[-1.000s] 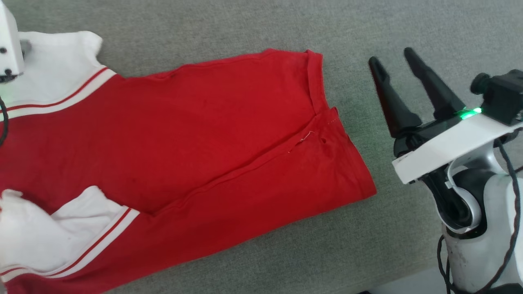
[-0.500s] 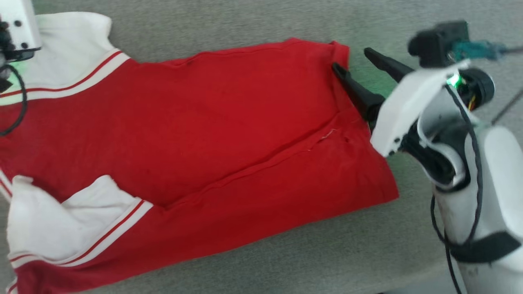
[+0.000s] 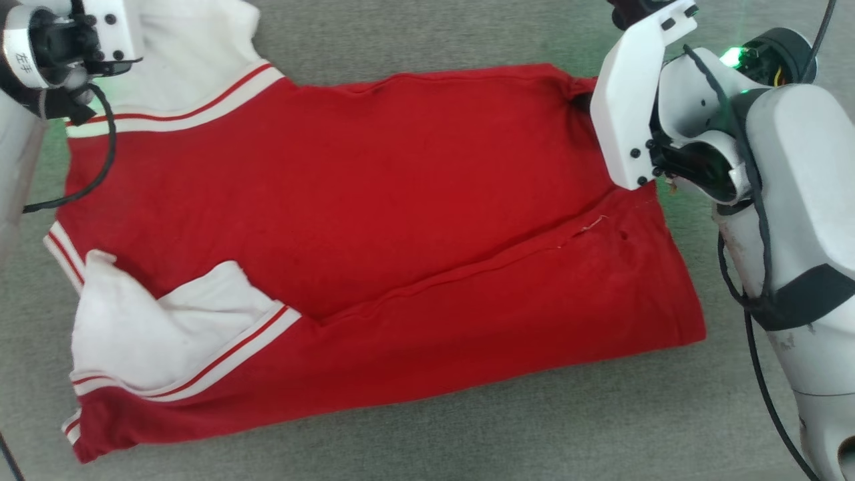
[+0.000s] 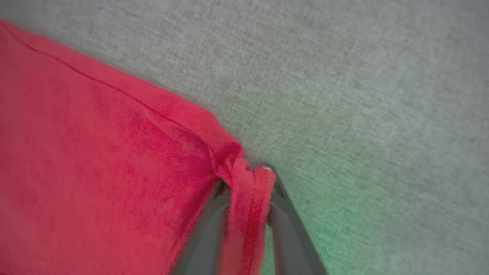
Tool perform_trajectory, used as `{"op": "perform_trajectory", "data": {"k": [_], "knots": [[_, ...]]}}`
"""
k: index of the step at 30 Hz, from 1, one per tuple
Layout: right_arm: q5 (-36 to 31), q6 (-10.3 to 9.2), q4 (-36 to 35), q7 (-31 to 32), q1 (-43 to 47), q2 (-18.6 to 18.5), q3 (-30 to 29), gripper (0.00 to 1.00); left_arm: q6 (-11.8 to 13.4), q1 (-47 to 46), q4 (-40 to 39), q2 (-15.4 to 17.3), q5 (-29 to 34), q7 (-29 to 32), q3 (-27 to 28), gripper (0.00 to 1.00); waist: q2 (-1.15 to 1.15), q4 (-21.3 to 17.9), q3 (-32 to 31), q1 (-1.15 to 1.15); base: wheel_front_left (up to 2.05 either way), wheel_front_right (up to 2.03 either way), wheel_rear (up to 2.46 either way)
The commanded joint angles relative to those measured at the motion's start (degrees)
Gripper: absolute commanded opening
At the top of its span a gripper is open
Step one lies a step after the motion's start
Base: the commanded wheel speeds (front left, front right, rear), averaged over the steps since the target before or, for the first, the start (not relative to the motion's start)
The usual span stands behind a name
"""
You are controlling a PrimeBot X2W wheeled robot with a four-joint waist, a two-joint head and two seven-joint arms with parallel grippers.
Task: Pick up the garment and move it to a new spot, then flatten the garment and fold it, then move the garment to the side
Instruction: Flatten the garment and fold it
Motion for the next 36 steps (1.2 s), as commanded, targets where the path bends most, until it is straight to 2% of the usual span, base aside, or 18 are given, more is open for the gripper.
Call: {"op": "perform_trajectory", "data": {"k": [1, 10, 16, 23, 31, 33, 36], "knots": [[0.5, -0.01, 2.4, -0.3, 2.2, 0.0, 0.4, 0.00, -0.9, 0.4, 1.3, -0.7, 0.2, -0.8, -0.3, 0.00, 0.00, 1.1, -0.5, 0.00, 0.00, 0.00, 0.00], [1.8, -0.03, -2.6, -5.4, 4.9, -4.8, -3.7, 0.00, -3.6, 0.0, -0.1, -1.4, -0.9, -1.6, -0.4, 0.00, 0.00, 5.2, -3.9, 0.00, 0.00, 0.00, 0.00], [2.0, -0.01, -9.3, -7.2, 10.0, -7.5, -7.3, 0.00, -2.9, 3.0, -6.8, 0.2, -1.4, -0.2, -0.9, 0.00, 0.00, 8.1, -7.3, 0.00, 0.00, 0.00, 0.00], [3.3, -0.01, -19.5, -4.9, 17.7, -10.3, -11.8, 0.00, 1.6, 11.3, -22.6, 4.8, -2.0, 3.5, -1.9, 0.00, 0.00, 10.9, -10.4, 0.00, 0.00, 0.00, 0.00], [5.7, -0.01, -31.9, 1.2, 29.3, -12.9, -16.9, 0.00, 10.4, 24.3, -44.3, 11.4, -3.5, 6.6, -2.6, 0.00, 0.00, 12.5, -11.9, 0.00, 0.00, 0.00, 0.00], [6.1, -0.01, -34.5, 3.7, 33.8, -12.5, -19.2, 0.00, 13.1, 28.9, -49.3, 13.2, -3.8, 7.1, -3.0, 0.00, 0.00, 12.7, -11.9, 0.00, 0.00, 0.00, 0.00], [6.3, -0.01, -35.9, 5.3, 38.0, -11.4, -21.0, 0.00, 14.6, 33.0, -51.6, 13.6, -4.9, 6.3, -3.6, 0.00, 0.00, 12.8, -11.7, 0.00, 0.00, 0.00, 0.00]]}}
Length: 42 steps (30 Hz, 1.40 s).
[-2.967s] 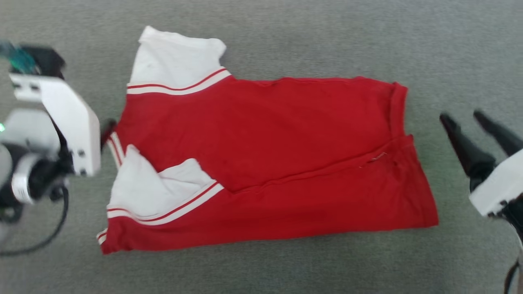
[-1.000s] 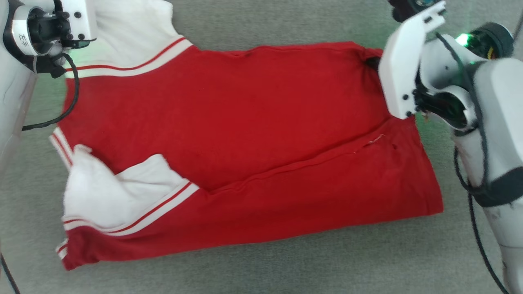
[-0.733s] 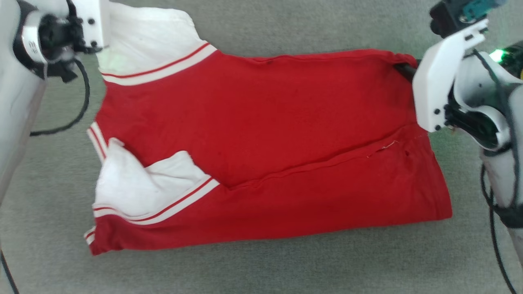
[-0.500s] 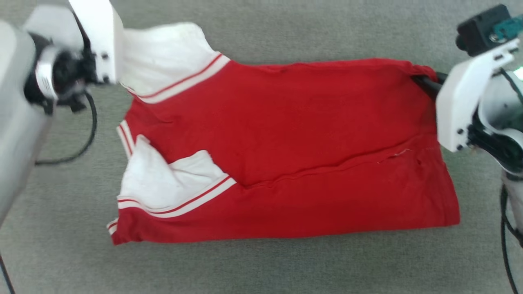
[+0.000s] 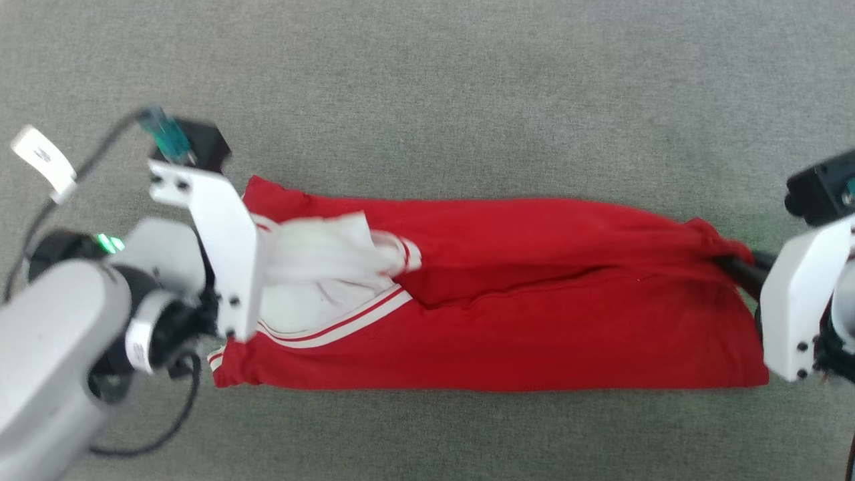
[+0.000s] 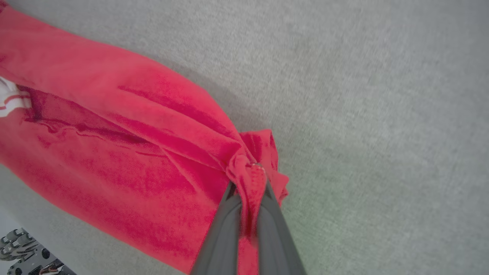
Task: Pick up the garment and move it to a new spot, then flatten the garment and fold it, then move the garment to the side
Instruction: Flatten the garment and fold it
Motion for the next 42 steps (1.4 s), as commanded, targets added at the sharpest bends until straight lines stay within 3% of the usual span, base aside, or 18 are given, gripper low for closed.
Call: {"op": "perform_trajectory", "data": {"k": [1, 6, 7, 8, 9, 10, 17, 29, 35, 41, 42], "knots": [[0.1, -0.02, -0.1, 0.3, 1.4, 0.7, -0.5, 0.00, 0.4, 1.9, -0.2, -0.1, -0.9, -0.8, -0.1, 0.00, 0.00, 0.0, 0.1, 0.00, 0.00, 0.00, 0.00], [0.4, -0.02, 3.6, -0.1, 4.0, 2.8, -0.2, 0.00, -1.4, 5.4, 4.1, -2.5, -2.5, -3.7, -0.8, 0.00, 0.00, -0.5, -0.1, 0.00, 0.00, 0.00, 0.00], [0.4, -0.01, 4.6, -0.8, 3.8, 3.3, -0.2, 0.20, -1.9, 5.6, 5.5, -2.9, -2.6, -4.5, -0.7, 0.11, 0.00, -0.6, -0.1, 0.00, 0.00, 0.00, 0.00], [-0.2, -0.01, 5.5, -1.4, 3.6, 3.2, 0.1, 0.35, -2.2, 5.8, 6.8, -3.4, -2.5, -5.3, -0.5, 0.42, 0.00, -0.6, -0.3, 0.00, 0.00, 0.00, 0.00], [-0.1, -0.02, 6.3, -1.8, 3.6, 3.7, 0.4, 0.71, -2.6, 5.9, 8.0, -3.7, -2.6, -6.0, -0.4, 0.76, 0.00, -0.7, -0.5, 0.00, 0.00, 0.00, 0.00], [0.0, -0.02, 6.6, -2.4, 3.5, 4.3, 0.6, 1.00, -3.1, 6.0, 8.6, -4.0, -2.7, -7.0, -0.1, 1.00, 0.00, -0.7, -0.6, 0.00, 0.00, 0.00, 0.00], [1.6, -0.01, 6.6, -4.1, 5.0, 5.1, -0.4, 1.00, -5.4, 7.8, 9.1, -4.5, -2.9, -14.7, 2.7, 1.00, 0.00, -0.8, -2.6, 0.00, 0.00, 0.00, 0.00], [2.4, -0.01, 9.9, -4.9, 7.0, 6.1, -6.7, 1.00, -12.7, 14.6, 4.7, -3.5, 1.7, -38.5, 7.6, 1.00, 0.00, 1.3, -5.0, 0.00, 0.00, 0.00, 0.00], [6.4, -0.01, 16.1, -5.8, 5.5, 5.8, -4.2, 1.00, -14.0, 18.9, 6.0, -4.5, 3.6, -50.8, 9.8, 1.00, 0.00, 3.3, -5.2, 0.00, 0.00, 0.00, 0.00], [10.5, 0.00, 23.6, -7.8, 2.9, 4.6, 3.6, 1.00, -14.8, 23.5, 9.4, -6.7, 4.2, -62.1, 11.9, 1.00, 0.00, 5.2, -5.6, 0.00, 0.00, 0.00, 0.00], [11.1, 0.00, 25.0, -8.1, 2.6, 4.3, 4.8, 0.50, -15.1, 24.2, 10.2, -7.2, 4.3, -63.9, 12.1, 1.00, 0.00, 5.5, -5.7, 0.00, 0.00, 0.00, 0.00]]}}
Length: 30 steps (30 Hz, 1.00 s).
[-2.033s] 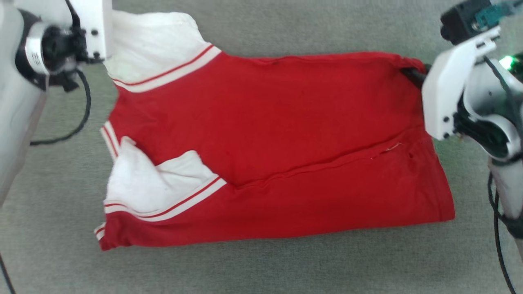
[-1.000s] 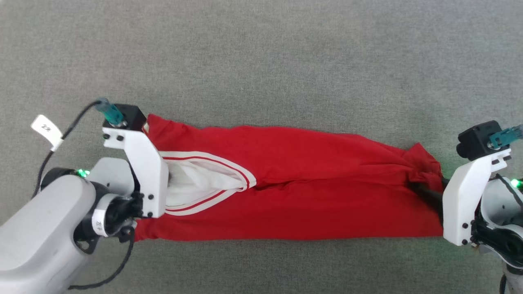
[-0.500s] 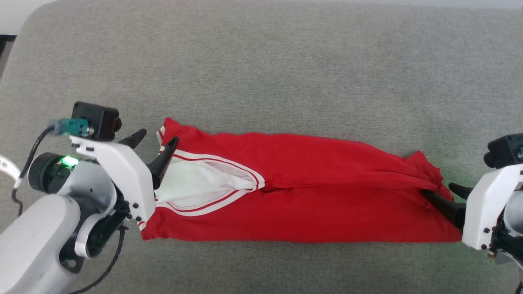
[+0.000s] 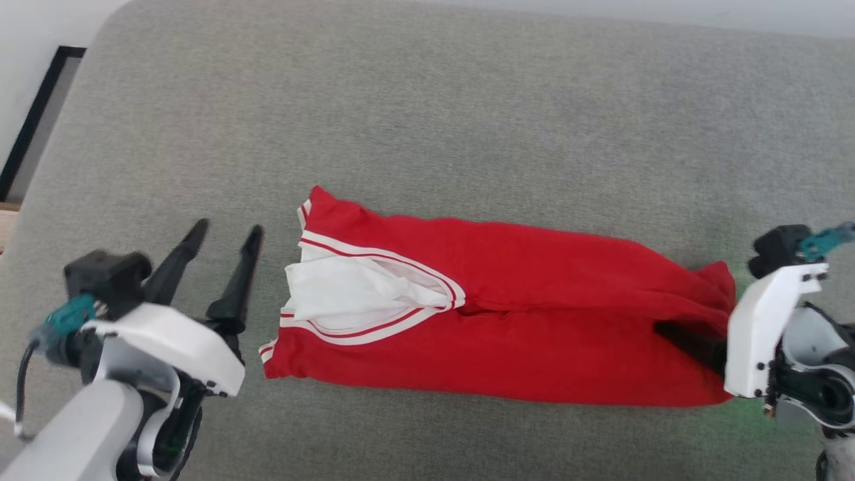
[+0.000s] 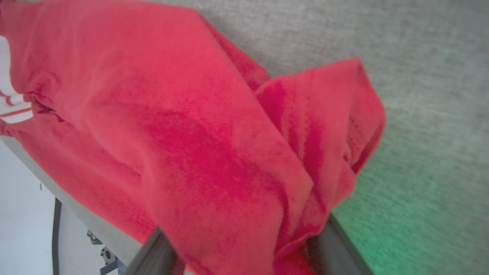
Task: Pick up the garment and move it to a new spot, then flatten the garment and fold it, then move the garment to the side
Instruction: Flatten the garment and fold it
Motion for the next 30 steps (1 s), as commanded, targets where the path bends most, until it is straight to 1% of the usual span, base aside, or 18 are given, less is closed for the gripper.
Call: {"op": "perform_trajectory", "data": {"k": [1, 2, 5, 7, 8, 10, 12, 13, 14, 19, 22, 30], "knots": [[1.1, 0.06, 2.6, -0.6, -0.1, 0.8, 3.9, 0.17, -0.6, 1.5, 1.3, -0.8, 0.1, -2.9, 0.7, 1.00, 0.00, 0.7, -0.3, 0.00, 0.00, 0.00, 0.00], [1.5, 0.05, 4.0, -1.4, -0.6, 0.4, 4.4, 0.00, -0.9, 2.2, 2.1, -1.3, 0.2, -4.7, 0.9, 1.00, 0.00, 1.0, -0.5, 0.00, 0.00, 0.00, 0.00], [3.5, 0.05, 6.7, -3.0, -1.8, -0.4, 6.3, 0.00, -1.5, 4.1, 4.8, -3.0, 0.5, -8.5, 1.7, 1.00, 0.00, 1.8, -1.0, 0.00, 0.00, 0.00, 0.00], [5.2, 0.05, 7.7, -3.9, -2.6, -1.2, 6.9, 0.00, -2.1, 6.0, 6.3, -4.4, 0.0, -9.9, 2.9, 1.00, 0.00, 2.1, -1.4, 0.00, 0.00, 0.00, 0.00], [5.9, 0.05, 7.8, -4.3, -3.1, -1.7, 7.2, 0.00, -2.3, 6.5, 6.9, -4.7, 1.1, -10.3, 3.3, 1.00, 0.00, 2.2, -1.6, 0.00, 0.00, 0.00, 0.00], [7.2, 0.05, 7.6, -5.0, -3.5, -2.9, 7.5, 0.00, -3.3, 8.2, 7.7, -6.8, 0.6, -10.7, 5.3, 1.00, 0.00, 2.2, -2.0, 0.00, 0.00, 0.00, 0.00], [8.0, 0.01, 7.5, -5.8, -3.5, -4.7, 7.2, 0.00, -4.0, 9.3, 7.7, -7.8, 3.2, -10.8, 8.2, 1.00, 0.00, 2.0, -2.2, 0.00, 0.00, 0.00, 0.00], [8.5, 0.00, 7.4, -5.9, -3.4, -5.5, 7.2, 0.00, -4.7, 10.5, 7.3, -9.3, 3.3, -10.8, 9.9, 1.00, 0.00, 2.0, -2.4, 0.00, 0.00, 0.00, 0.00], [8.5, 0.00, 7.4, -5.9, -3.4, -5.5, 7.2, 0.00, -4.7, 10.5, 7.3, -9.3, 3.3, -10.8, 9.9, 1.00, 0.00, 2.0, -2.4, 0.00, 0.00, 0.00, 0.00], [9.5, -0.01, 8.2, -8.0, -2.9, -9.2, 5.0, 0.00, -7.8, 14.9, 7.3, -13.6, 8.1, -10.9, 16.8, 1.00, 0.00, 1.2, -2.8, 0.00, 0.00, 0.00, 0.00], [9.8, 0.00, 9.2, -9.0, -2.9, -11.0, 3.3, 0.00, -9.6, 16.9, 7.3, -16.3, 10.2, -10.9, 19.7, 1.00, 0.00, 0.7, -3.0, 0.00, 0.00, 0.00, 0.00], [9.8, 0.00, 14.8, -10.7, -4.7, -15.9, -2.0, 0.00, -13.5, 18.9, 7.7, -20.9, 14.6, -10.9, 25.4, 1.00, 0.00, -0.9, -3.0, 0.00, 0.00, 0.00, 0.00]]}}
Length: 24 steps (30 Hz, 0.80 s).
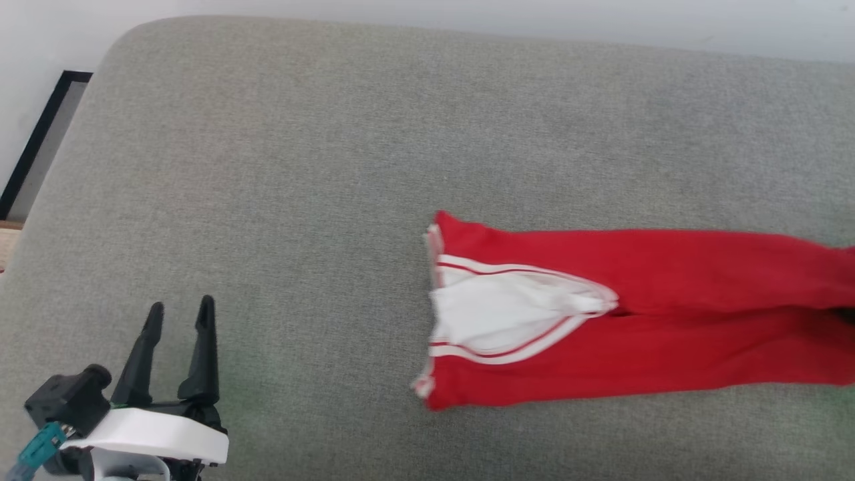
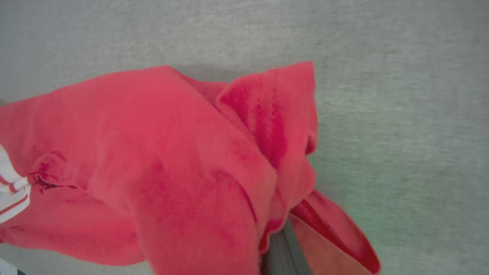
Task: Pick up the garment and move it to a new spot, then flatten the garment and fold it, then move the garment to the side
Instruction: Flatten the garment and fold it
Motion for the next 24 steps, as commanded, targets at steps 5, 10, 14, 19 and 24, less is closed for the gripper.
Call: {"op": "perform_trajectory", "data": {"k": [5, 10, 14, 19, 24], "knots": [[-1.7, -0.02, 4.6, -1.8, -1.8, -2.4, -2.6, 0.00, -1.6, 0.9, 0.5, -2.3, 2.3, -0.4, 2.6, 1.00, 0.00, -1.1, 0.1, 0.00, 0.00, 0.00, 0.00], [-2.9, -0.02, 5.1, -1.6, -2.2, -1.7, -4.1, 0.00, -2.9, 1.8, 1.0, -4.4, 3.7, -0.4, 4.7, 1.00, 0.00, -2.2, -0.4, 0.00, 0.00, 0.00, 0.00], [-1.1, -0.01, -0.2, -1.0, -0.3, -0.5, -3.7, 0.00, -3.7, 2.0, 1.3, -5.5, 4.9, -0.4, 5.9, 1.00, 0.00, -2.7, -0.8, 0.00, 0.00, 0.00, 0.00], [1.1, -0.01, -12.6, 1.0, 3.1, 1.1, -1.3, 0.00, -4.5, 2.8, 1.6, -6.6, 5.9, -0.4, 7.1, 1.00, 0.00, -3.0, -1.7, 0.00, 0.00, 0.00, 0.00], [0.9, 0.00, -20.4, 3.2, 4.0, 5.1, 3.2, 0.00, -4.9, 2.6, 1.9, -7.3, 6.7, -0.4, 6.7, 1.00, 0.00, -1.8, -2.4, 0.00, 0.00, 0.00, 0.00]]}}
